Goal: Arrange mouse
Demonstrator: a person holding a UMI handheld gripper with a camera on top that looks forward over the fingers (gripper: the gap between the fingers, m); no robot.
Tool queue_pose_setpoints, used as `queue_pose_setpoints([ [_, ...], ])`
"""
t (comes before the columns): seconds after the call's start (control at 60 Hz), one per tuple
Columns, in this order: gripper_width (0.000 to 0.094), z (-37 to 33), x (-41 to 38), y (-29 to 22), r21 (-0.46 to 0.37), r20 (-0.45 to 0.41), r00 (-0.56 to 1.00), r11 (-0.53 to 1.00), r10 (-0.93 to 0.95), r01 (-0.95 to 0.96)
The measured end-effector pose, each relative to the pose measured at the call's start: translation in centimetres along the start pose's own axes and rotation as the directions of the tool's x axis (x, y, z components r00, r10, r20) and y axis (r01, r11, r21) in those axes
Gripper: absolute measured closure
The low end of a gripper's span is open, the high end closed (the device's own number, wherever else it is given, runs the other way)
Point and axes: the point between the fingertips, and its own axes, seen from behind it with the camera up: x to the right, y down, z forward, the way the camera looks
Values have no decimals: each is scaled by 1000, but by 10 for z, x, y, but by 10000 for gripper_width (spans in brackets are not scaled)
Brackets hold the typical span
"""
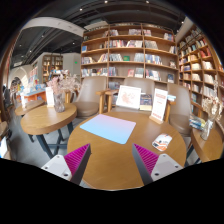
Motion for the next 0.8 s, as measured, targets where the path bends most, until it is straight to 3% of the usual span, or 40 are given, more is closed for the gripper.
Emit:
queue_pose_setpoints([
  [0.667, 77, 13, 163, 53, -157, -300, 949, 976, 96, -149],
  [0.8, 81, 31, 175, 67, -185, -306, 945, 966, 115, -178],
])
